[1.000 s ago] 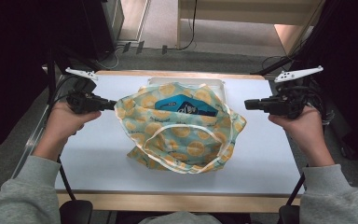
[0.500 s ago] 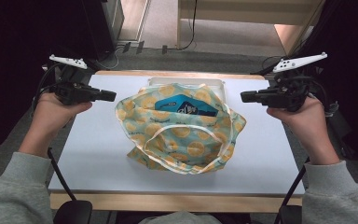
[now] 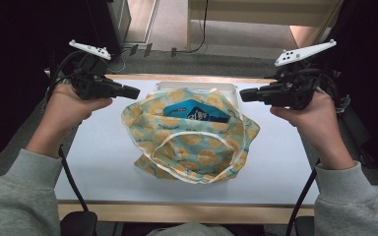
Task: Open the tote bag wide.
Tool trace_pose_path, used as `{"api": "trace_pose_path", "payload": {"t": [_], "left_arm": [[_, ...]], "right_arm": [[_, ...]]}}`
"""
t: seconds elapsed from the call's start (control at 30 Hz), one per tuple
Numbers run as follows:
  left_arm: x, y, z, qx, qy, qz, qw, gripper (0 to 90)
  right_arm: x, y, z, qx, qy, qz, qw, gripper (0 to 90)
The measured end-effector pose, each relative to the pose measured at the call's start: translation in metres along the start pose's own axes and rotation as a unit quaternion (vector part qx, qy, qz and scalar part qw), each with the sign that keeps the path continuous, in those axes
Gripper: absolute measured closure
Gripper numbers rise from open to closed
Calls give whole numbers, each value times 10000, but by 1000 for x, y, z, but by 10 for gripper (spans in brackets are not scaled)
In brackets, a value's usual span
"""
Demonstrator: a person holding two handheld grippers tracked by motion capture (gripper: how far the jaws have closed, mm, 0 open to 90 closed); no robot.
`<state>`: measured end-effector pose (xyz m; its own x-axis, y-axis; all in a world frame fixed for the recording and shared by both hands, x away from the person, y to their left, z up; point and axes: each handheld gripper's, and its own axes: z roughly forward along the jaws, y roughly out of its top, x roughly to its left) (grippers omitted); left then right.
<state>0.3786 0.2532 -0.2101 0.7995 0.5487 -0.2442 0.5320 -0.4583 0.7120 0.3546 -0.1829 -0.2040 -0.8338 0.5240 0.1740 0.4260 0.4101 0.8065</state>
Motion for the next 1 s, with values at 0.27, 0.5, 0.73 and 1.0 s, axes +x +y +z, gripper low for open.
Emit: {"api": "trace_pose_path", "payload": {"t": [0.27, 0.5, 0.73, 1.0], "left_arm": [[-9, 13, 16, 114, -27, 41, 9999, 900], [-15, 20, 31, 169, -49, 128, 9998, 900], [-18, 17, 42, 171, -90, 113, 9997, 900], [-14, 4, 53, 245, -70, 0, 9997, 900]], "right_arm": [[16, 9, 12, 83, 81, -208, 9997, 900], [26, 13, 25, 156, 240, -264, 9992, 900], [36, 4, 43, 376, 330, -310, 9983, 900], [25, -12, 48, 554, 115, -234, 9981, 900]]}}
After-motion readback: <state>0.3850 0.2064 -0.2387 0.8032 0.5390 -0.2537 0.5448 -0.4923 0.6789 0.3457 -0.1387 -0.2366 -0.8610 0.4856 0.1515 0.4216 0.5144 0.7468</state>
